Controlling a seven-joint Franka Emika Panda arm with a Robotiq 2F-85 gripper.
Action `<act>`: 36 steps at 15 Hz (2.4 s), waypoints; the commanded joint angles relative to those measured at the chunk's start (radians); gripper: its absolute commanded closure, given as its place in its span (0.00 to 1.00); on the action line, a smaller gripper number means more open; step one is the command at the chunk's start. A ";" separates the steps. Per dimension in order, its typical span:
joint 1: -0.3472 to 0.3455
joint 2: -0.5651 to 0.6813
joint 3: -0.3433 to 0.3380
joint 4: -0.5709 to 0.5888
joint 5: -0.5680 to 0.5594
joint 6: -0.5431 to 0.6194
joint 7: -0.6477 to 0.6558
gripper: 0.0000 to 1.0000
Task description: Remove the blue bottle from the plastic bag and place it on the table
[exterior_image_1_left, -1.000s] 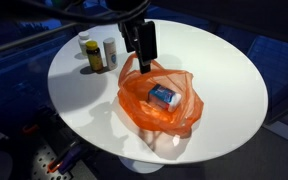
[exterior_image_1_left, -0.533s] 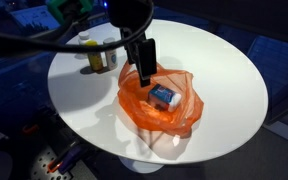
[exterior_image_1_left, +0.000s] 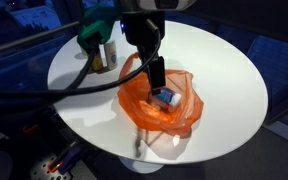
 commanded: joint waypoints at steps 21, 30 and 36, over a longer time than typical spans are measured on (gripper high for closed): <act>0.102 0.309 -0.094 0.171 -0.026 0.105 0.255 0.00; 0.105 0.326 -0.098 0.177 0.000 0.133 0.297 0.00; 0.114 0.355 -0.103 0.183 0.001 0.173 0.306 0.00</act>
